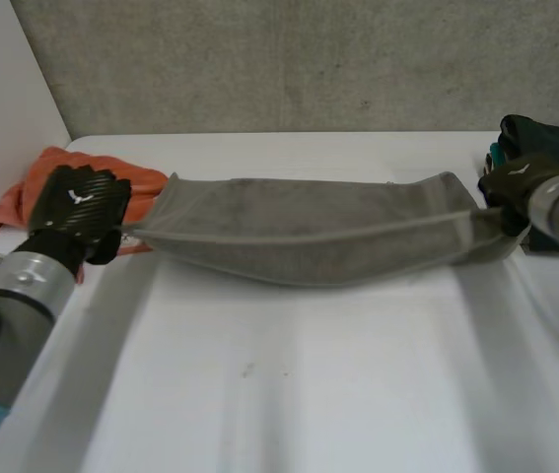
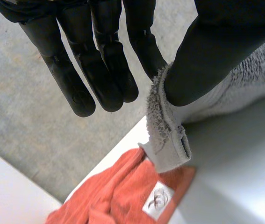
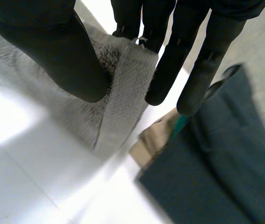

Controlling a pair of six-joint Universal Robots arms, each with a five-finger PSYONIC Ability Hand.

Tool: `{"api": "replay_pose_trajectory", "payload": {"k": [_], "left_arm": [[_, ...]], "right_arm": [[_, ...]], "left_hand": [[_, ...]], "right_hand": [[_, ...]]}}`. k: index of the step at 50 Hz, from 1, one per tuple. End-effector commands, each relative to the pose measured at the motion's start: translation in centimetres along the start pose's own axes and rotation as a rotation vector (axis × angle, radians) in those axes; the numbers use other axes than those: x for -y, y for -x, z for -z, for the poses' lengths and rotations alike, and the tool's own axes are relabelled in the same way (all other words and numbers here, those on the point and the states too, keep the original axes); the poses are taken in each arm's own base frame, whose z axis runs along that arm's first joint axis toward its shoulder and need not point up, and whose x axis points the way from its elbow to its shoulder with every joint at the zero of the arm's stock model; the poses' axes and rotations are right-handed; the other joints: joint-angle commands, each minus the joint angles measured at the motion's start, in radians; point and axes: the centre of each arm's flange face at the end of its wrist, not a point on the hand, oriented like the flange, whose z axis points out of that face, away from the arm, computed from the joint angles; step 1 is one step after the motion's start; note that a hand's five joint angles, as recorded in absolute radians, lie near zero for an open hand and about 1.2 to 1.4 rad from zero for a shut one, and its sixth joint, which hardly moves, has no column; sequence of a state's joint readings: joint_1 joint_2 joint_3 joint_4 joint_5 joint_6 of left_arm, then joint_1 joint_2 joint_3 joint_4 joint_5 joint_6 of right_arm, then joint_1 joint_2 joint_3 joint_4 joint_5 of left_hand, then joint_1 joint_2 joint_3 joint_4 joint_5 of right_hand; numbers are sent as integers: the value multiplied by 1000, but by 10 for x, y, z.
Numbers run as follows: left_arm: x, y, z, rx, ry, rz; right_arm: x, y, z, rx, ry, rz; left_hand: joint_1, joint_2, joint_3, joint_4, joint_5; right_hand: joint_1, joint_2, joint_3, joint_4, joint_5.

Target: Fold the laundry.

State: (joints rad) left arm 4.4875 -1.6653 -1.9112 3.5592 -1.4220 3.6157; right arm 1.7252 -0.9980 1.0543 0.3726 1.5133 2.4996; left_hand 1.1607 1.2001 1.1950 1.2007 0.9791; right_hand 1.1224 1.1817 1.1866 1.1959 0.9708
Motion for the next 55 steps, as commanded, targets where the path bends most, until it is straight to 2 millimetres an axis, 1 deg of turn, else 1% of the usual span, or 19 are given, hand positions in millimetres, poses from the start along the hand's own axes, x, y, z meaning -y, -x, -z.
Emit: {"api": "replay_pose_trajectory", "payload": {"k": [1,3,7,10,13,20,22,25,33,37,38,39,40,41,42,48,50,51,55], "left_arm": [[4,21,48,-5,188,-56],[-1,17,67,-52,280,-96],[-15,2,97,-191,430,-176],[-20,-7,108,-270,481,-213],[-21,-7,105,-286,458,-248],[-33,-9,43,-213,302,-273],[-32,-15,18,-196,231,-278],[-32,-20,-19,-138,152,-299],[-37,-38,-78,-75,84,-310],[-41,-50,-97,-78,65,-311],[-42,-53,-101,-81,63,-311],[-42,-57,-103,-87,58,-312],[-41,-64,-107,-94,50,-315],[-42,-67,-108,-96,48,-314],[-41,-70,-109,-97,43,-314],[-27,-70,-107,-79,26,-249],[-16,-65,-104,-67,9,-225],[-8,-59,-99,-60,5,-194],[0,-51,-80,-63,16,-111]], "right_arm": [[-32,6,61,180,158,125],[-48,5,87,225,251,177],[-72,10,114,295,341,268],[-79,12,114,297,329,301],[-79,11,104,239,276,280],[-83,3,61,80,159,153],[-77,5,39,19,70,144],[-74,3,23,-28,21,142],[-74,10,-21,-89,-4,158],[-70,12,-39,-131,-26,173],[-69,11,-42,-145,-26,174],[-69,12,-44,-151,-29,176],[-66,12,-47,-177,-33,178],[-64,11,-48,-190,-38,177],[-61,10,-49,-209,-47,174],[-59,16,-39,-207,-46,104],[-55,18,-24,-182,-36,91],[-51,15,-6,-158,-32,71],[-48,28,33,-34,-31,35]], "left_hand": [[236,196,201,196,243],[236,196,201,196,243],[236,196,201,196,243],[236,196,201,196,243],[236,196,201,196,243],[236,196,201,196,243],[236,196,201,196,243],[236,196,201,196,243],[236,196,201,196,243],[236,196,201,196,243],[236,196,201,196,243],[201,162,167,161,208],[-674,-714,-708,-714,-667],[-913,-952,-947,-952,-905],[-986,-1026,-1020,-1026,-979],[-986,-1026,-1020,-1026,-979],[-986,-1026,-1020,-1026,-979],[-986,-1026,-1020,-1026,-979],[-986,-1026,-1020,-1026,-979]], "right_hand": [[274,215,210,200,251],[274,215,210,200,251],[274,215,210,200,251],[274,215,210,200,251],[274,215,210,200,251],[274,215,210,200,251],[274,215,210,200,251],[274,215,210,200,251],[274,215,210,200,251],[274,215,210,200,251],[42,-17,-22,-31,19],[-338,-397,-402,-411,-361],[-948,-1007,-1012,-1021,-971],[-948,-1007,-1012,-1021,-971],[-948,-1007,-1012,-1021,-971],[-948,-1007,-1012,-1021,-971],[-948,-1007,-1012,-1021,-971],[-948,-1007,-1012,-1021,-971],[-948,-1007,-1012,-1021,-971]]}}
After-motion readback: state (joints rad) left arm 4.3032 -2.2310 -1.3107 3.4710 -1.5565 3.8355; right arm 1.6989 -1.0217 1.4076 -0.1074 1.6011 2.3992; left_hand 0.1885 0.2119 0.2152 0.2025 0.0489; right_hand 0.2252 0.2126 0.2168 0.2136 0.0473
